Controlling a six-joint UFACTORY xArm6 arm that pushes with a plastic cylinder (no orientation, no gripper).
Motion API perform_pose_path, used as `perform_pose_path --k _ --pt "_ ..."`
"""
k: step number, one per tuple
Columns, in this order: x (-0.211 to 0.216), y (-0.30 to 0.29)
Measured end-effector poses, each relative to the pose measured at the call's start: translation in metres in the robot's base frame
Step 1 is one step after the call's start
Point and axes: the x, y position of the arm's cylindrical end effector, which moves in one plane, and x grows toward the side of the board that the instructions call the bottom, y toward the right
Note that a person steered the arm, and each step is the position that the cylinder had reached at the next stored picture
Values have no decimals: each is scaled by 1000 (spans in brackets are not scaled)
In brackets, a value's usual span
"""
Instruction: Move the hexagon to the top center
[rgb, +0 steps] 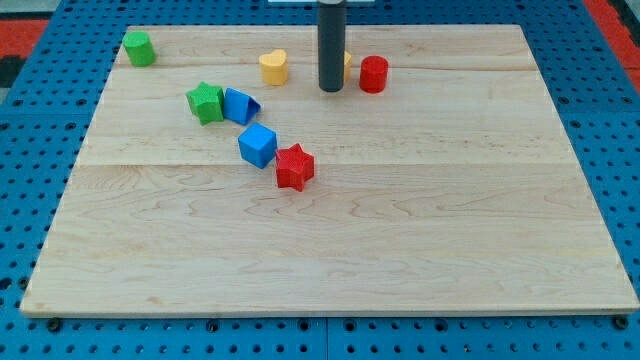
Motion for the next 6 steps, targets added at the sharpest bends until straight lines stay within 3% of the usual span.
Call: perform_pose_path --k 1,2,3,4,6 --pt "-42 7" --pt "-56 -14" --pt "-47 31" --pt "-63 34" --pt "-81 -68"
